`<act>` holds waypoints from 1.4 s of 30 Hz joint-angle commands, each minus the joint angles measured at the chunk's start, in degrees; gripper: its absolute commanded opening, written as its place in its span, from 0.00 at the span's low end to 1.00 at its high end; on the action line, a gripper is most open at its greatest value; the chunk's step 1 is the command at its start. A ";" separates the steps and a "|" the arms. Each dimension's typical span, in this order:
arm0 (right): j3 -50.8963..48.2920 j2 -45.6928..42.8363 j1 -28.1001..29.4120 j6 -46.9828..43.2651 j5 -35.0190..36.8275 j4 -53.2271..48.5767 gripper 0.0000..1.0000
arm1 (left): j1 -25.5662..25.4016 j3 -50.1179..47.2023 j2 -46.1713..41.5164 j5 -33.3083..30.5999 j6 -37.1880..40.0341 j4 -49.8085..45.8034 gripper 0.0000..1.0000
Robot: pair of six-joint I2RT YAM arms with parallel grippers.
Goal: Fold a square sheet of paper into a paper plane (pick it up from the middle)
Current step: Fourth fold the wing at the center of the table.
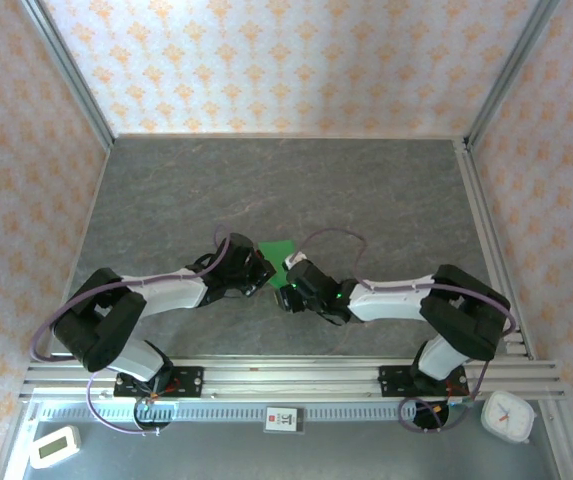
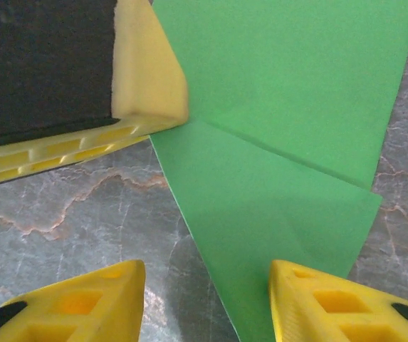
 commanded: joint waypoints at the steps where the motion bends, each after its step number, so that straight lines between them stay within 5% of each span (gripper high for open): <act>1: 1.53 1.13 0.41 0.09 5.60 -1.36 0.45 | 0.29 -0.56 -2.02 0.73 -1.62 -0.26 0.00; 14: -0.82 0.47 0.42 1.58 7.52 -0.83 0.19 | 0.29 -0.83 -2.46 0.57 -1.77 -0.21 0.00; 23: -2.62 0.65 0.40 2.53 8.17 -0.04 0.18 | 0.29 -1.33 -3.06 0.29 -1.96 -0.21 0.00; 38: -5.51 1.73 0.43 5.34 8.61 2.69 0.00 | 0.29 -0.74 -5.36 -0.80 -1.25 -1.05 0.00; 42: -7.83 0.69 -0.09 7.35 7.30 5.13 0.00 | 0.19 1.65 -8.38 -7.13 4.48 -8.43 0.22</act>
